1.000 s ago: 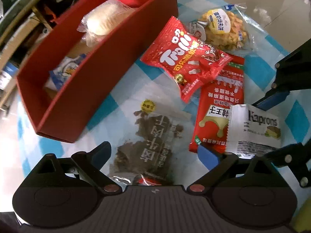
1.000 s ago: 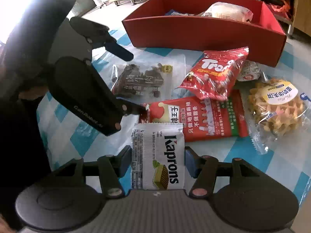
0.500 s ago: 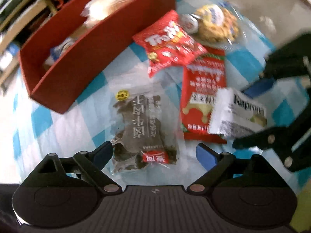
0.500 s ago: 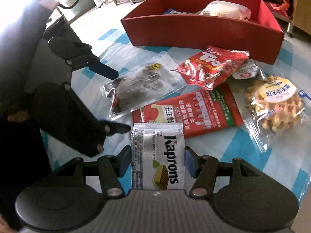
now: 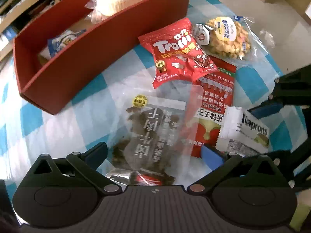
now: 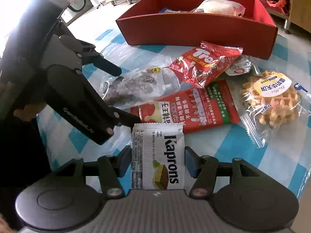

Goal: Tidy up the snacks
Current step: 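Grasp the white Kaprons wafer with right tool while left tool reaches the jerky bag, then grasp the clear beef jerky bag with the left tool and lift it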

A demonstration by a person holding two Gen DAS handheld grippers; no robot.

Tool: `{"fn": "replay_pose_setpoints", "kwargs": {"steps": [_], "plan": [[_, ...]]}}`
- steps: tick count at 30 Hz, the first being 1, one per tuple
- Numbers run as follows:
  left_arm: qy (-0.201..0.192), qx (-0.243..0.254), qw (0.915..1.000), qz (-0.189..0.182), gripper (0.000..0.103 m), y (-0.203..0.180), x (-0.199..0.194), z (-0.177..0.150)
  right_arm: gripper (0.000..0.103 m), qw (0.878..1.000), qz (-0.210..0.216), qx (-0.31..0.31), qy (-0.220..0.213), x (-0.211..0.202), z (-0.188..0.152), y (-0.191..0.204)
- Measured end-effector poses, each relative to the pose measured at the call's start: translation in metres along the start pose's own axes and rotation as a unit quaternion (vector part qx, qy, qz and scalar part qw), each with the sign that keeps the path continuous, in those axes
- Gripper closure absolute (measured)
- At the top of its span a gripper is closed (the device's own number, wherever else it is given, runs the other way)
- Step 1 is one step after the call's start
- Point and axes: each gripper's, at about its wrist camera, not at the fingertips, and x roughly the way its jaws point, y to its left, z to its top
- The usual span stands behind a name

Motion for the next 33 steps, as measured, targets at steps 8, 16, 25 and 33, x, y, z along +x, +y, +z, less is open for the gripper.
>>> {"fn": "replay_pose_setpoints", "kwargs": {"steps": [8,16,25,33], "plan": [[0.010,0.020,0.9997,-0.013,0.000,0.001,0.008,0.004,0.046,1.000,0.005,0.004,0.001,-0.001,0.002,-0.003],[-0.001,-0.016,0.9998,-0.008,0.021,-0.010,-0.008,-0.017,0.046,1.000,-0.005,-0.002,-0.007,-0.005,-0.002,0.000],[-0.034,-0.061,0.9975,0.008,0.032,-0.017,-0.029,-0.031,0.046,0.999,-0.010,-0.009,-0.032,-0.020,-0.004,0.002],[-0.006,-0.047,0.9979,0.045,0.000,-0.014,-0.010,-0.027,0.046,0.999,-0.009,-0.005,-0.039,-0.024,-0.003,0.000]]}}
